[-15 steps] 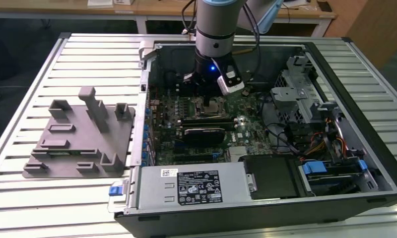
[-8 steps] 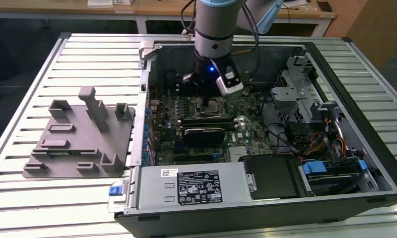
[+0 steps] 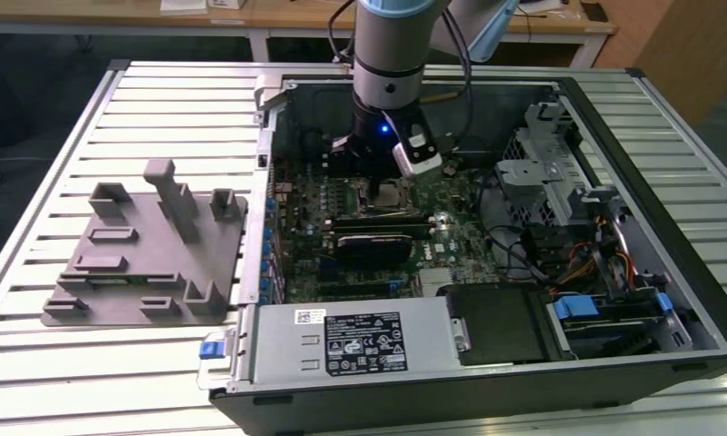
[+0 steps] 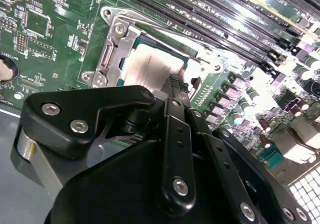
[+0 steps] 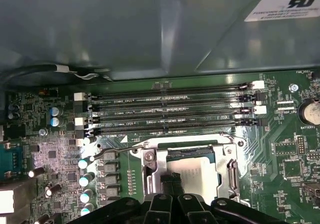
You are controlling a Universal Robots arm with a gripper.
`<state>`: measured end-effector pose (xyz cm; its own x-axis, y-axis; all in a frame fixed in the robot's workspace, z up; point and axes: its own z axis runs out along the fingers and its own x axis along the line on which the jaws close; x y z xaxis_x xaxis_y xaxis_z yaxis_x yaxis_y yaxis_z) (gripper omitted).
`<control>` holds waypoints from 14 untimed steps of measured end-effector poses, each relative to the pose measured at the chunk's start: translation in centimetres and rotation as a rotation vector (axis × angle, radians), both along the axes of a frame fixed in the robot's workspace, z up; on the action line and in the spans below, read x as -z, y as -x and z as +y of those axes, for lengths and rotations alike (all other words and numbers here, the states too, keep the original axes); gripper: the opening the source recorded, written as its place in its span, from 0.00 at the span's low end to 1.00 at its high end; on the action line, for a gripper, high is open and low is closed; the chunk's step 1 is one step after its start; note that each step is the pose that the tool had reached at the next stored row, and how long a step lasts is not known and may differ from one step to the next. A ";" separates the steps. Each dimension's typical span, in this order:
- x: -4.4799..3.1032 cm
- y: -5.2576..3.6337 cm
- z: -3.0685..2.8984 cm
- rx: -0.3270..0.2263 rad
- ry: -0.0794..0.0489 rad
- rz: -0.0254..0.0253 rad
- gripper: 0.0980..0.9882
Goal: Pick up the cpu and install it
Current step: 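Close the cpu cover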
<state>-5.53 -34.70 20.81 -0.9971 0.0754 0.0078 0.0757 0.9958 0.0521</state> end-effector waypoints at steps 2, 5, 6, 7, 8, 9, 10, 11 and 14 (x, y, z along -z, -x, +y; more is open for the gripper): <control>0.00 0.01 0.00 0.000 0.000 0.0001 0.01; 0.04 0.02 -0.01 0.000 -0.002 -0.0001 0.01; 0.08 0.05 -0.01 0.000 -0.002 0.0000 0.01; 0.11 0.07 -0.01 0.000 -0.002 0.0001 0.01; 0.16 0.11 -0.01 0.000 -0.003 0.0001 0.01; 0.20 0.15 -0.01 0.000 -0.003 0.0001 0.01; 0.25 0.20 -0.01 0.000 -0.003 0.0001 0.01; 0.29 0.24 -0.01 0.000 -0.003 0.0000 0.01; 0.42 0.37 -0.01 0.000 -0.003 0.0001 0.01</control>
